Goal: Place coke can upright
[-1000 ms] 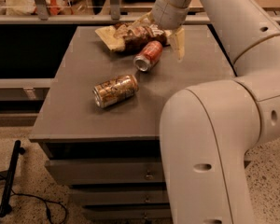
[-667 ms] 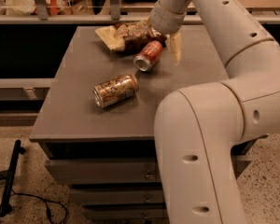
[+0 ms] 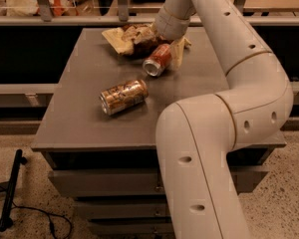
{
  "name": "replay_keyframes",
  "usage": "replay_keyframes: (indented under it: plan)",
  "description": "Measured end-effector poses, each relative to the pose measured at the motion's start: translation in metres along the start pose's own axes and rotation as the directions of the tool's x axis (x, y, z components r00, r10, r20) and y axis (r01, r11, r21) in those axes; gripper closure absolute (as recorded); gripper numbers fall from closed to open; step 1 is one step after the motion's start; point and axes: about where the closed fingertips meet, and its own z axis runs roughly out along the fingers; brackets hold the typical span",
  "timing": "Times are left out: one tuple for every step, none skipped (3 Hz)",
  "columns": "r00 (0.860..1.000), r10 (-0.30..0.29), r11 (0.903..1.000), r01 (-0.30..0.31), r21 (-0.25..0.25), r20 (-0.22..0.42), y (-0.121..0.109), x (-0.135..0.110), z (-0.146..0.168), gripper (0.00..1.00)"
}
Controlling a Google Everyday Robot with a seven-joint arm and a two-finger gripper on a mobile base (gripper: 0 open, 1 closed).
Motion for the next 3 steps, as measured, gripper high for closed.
replay_keyframes:
  plan:
    - [1.0,-0.013,0.9999,0.013,0.006,-0.004,-0.003,0.004,0.004,0.41]
    - [1.0,-0.014,0.9999,0.014,0.005,-0.022,-0.006,0.008,0.004,0.65]
    - [0.997,-0.014,0.9999,0.015,0.005,-0.073,-0.013,0.011,-0.01,0.87]
